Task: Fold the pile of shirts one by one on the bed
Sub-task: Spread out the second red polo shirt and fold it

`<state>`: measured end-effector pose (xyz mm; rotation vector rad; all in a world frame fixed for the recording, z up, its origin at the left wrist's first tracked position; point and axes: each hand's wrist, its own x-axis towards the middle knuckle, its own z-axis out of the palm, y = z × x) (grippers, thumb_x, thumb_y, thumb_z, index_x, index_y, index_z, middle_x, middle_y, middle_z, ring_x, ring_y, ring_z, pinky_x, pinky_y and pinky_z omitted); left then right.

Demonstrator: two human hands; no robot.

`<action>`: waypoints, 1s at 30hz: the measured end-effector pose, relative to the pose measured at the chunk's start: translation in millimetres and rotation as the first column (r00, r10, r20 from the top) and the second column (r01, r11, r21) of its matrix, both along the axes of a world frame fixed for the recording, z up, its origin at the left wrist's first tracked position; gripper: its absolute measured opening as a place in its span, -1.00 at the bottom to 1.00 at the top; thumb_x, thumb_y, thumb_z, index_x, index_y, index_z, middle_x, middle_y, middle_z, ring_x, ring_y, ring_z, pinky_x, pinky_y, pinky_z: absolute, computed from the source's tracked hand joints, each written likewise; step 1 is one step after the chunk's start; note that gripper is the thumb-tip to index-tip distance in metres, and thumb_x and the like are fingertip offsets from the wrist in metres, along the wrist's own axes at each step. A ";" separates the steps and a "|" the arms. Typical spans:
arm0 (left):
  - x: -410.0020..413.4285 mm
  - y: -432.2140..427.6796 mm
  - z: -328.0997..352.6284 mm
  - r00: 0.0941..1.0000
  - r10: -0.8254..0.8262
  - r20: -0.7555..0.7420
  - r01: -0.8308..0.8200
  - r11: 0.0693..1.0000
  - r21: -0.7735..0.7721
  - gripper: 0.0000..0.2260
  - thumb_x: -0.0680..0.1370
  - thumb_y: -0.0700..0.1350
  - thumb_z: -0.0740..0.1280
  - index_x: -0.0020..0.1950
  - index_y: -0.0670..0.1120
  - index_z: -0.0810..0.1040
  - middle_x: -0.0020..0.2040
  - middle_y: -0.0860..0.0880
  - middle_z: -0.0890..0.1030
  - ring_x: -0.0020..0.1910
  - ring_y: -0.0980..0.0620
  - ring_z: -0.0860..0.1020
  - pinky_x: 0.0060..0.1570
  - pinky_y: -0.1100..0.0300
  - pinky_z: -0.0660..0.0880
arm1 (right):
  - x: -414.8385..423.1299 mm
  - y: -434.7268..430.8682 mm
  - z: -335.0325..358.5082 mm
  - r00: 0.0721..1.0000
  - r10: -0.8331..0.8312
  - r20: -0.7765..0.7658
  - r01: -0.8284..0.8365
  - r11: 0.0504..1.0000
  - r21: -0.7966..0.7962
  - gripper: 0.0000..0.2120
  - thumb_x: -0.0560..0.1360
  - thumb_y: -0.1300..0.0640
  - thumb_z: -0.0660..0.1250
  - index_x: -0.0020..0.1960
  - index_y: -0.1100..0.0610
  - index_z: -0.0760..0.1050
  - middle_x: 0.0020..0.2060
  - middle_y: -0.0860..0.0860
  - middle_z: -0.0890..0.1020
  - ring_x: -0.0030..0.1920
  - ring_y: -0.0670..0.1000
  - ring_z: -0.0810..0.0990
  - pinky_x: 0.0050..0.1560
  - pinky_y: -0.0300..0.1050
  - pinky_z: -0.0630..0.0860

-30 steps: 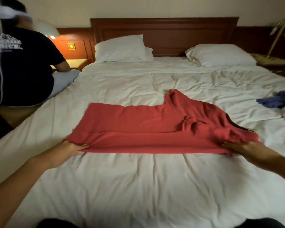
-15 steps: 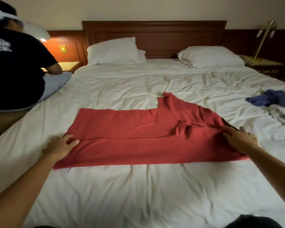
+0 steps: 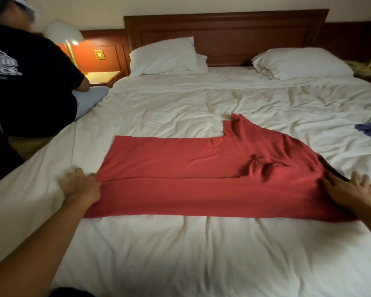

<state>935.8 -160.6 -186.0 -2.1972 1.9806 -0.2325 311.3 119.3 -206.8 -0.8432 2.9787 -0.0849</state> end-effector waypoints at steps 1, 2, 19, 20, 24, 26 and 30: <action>-4.4 -4.0 2.0 1.000 -0.017 0.008 0.017 0.999 -0.030 -0.55 0.66 0.12 0.08 0.53 0.04 0.29 0.51 -0.17 0.17 0.44 -0.21 0.25 0.42 -0.12 0.22 | 5.2 -5.7 1.9 0.998 0.031 -0.050 -0.035 0.996 -0.082 -0.48 0.59 -0.30 0.02 0.52 -0.22 0.24 0.53 0.21 0.17 0.54 0.22 0.06 0.46 0.24 0.00; -11.8 -9.9 2.9 0.996 -0.079 -0.032 0.077 0.994 -0.077 -0.51 0.66 0.14 0.07 0.57 0.01 0.24 0.54 -0.18 0.13 0.47 -0.20 0.20 0.44 -0.13 0.19 | 12.6 -12.9 3.8 0.991 0.104 -0.089 -0.119 0.976 -0.182 -0.50 0.60 -0.26 0.07 0.52 -0.20 0.25 0.53 0.20 0.19 0.55 0.21 0.06 0.46 0.26 0.02; -169.5 -146.8 -65.5 0.775 -0.486 -0.404 0.498 0.863 -0.082 -0.22 0.35 0.64 -0.16 0.54 0.42 -0.03 0.63 0.12 -0.02 0.62 -0.05 -0.10 0.52 -0.19 -0.19 | 10.9 -268.8 18.8 0.591 0.806 -0.012 -0.803 0.587 -0.105 -0.38 0.51 -0.35 0.17 0.51 -0.42 0.01 0.60 -0.10 -0.02 0.60 0.09 -0.09 0.49 0.31 0.03; -169.2 -154.5 -66.6 0.740 -0.535 -0.408 0.523 0.839 -0.151 -0.24 0.37 0.62 -0.12 0.53 0.39 0.08 0.60 0.11 0.11 0.60 -0.04 -0.01 0.52 -0.18 -0.12 | 13.4 -292.6 21.5 0.524 0.852 -0.018 -0.852 0.523 -0.026 -0.30 0.41 -0.45 0.15 0.47 -0.48 -0.06 0.60 -0.14 -0.14 0.59 0.06 -0.20 0.47 0.33 -0.04; -167.7 -179.1 -69.2 0.569 -0.731 -0.377 0.591 0.682 -0.431 -0.34 0.40 0.54 0.11 0.37 0.22 0.45 0.18 0.07 0.46 0.28 -0.04 0.39 0.41 -0.12 0.23 | 26.9 -357.9 19.9 0.293 0.954 -0.057 -0.923 0.298 0.242 -0.16 0.17 -0.64 0.07 0.42 -0.43 0.22 0.60 -0.15 -0.04 0.57 0.07 -0.20 0.42 0.32 -0.06; -168.0 -185.5 -66.9 0.512 -0.787 -0.343 0.617 0.615 -0.491 -0.39 0.42 0.46 0.20 0.29 0.10 0.53 0.10 0.06 0.51 0.15 -0.04 0.43 0.30 -0.05 0.31 | 30.2 -367.9 20.7 0.248 0.966 -0.075 -0.908 0.259 0.328 -0.27 0.18 -0.61 0.15 0.21 -0.25 0.47 0.46 -0.16 0.28 0.53 0.06 -0.02 0.36 0.18 -0.01; -160.7 -178.1 -50.8 0.491 -0.861 -0.135 0.673 0.473 -0.568 -0.52 0.49 0.33 0.22 0.00 -0.09 0.55 -0.10 -0.01 0.51 -0.05 -0.10 0.48 0.02 -0.04 0.37 | 21.2 -351.5 48.6 0.252 0.962 -0.103 -0.830 0.270 0.488 -0.53 0.30 -0.50 0.29 -0.16 -0.11 0.48 0.04 -0.21 0.54 0.29 -0.04 0.30 0.22 0.01 0.01</action>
